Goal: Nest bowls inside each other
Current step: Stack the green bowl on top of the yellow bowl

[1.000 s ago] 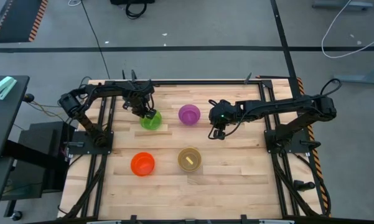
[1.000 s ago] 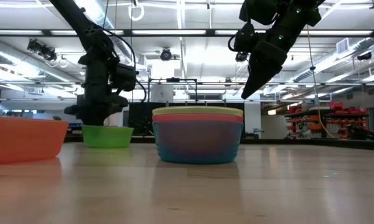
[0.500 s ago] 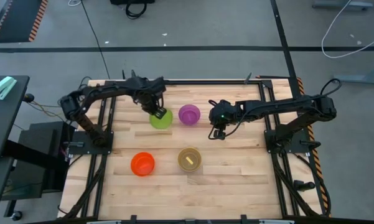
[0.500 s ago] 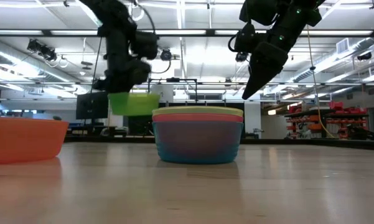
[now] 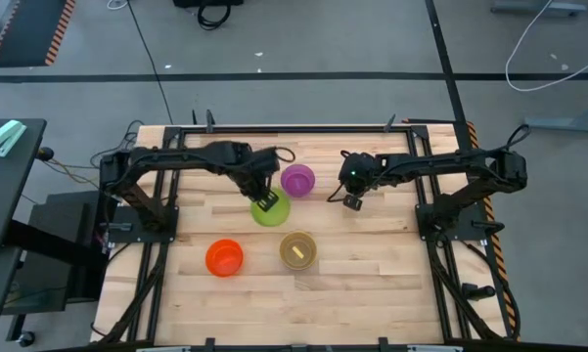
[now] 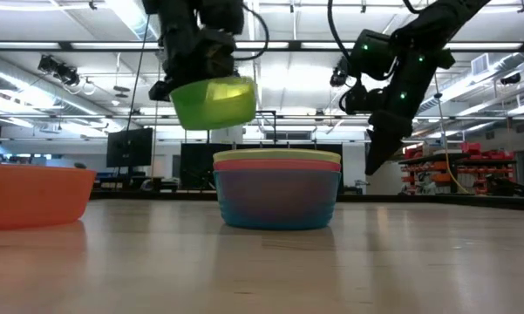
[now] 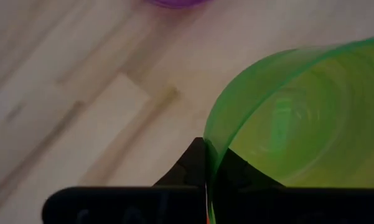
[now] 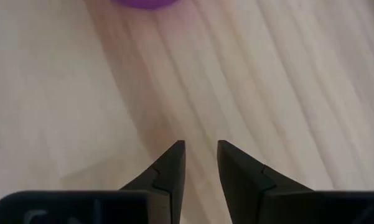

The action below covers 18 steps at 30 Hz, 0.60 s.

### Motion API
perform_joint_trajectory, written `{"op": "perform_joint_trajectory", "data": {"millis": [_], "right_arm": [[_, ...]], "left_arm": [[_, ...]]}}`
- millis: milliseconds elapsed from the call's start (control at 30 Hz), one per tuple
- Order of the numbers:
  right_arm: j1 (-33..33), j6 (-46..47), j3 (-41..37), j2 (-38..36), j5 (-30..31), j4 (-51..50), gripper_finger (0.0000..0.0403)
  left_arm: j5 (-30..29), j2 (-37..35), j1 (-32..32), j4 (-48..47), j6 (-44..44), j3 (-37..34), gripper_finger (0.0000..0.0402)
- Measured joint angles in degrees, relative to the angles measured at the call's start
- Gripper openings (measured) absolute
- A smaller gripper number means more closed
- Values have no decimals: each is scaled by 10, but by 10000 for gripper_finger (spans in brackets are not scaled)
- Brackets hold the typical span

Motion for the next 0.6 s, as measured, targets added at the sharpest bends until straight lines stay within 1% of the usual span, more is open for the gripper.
{"op": "perform_joint_trajectory", "data": {"millis": [67, 133, 233, 300, 367, 467, 600], "right_arm": [[-6, 0, 0, 0, 0, 13, 99], [-7, -1, 0, 0, -13, 29, 99], [0, -1, 0, 0, -65, 51, 99], [18, 9, 0, 0, -90, 58, 98], [51, 17, 0, 0, -94, 56, 94], [118, 35, 0, 0, -94, 57, 83], [218, 67, 0, 0, -92, 75, 55]], "left_arm": [[0, 0, -18, 18, -15, 1, 8], [1, 0, -34, 30, -25, 1, 8], [1, 0, -53, 38, -42, 1, 8], [0, 0, -65, 37, -50, 1, 8], [0, 0, -76, 38, -51, 1, 8], [0, 0, -89, 37, -52, 1, 8], [0, 0, -97, 37, -52, 1, 8]]}}
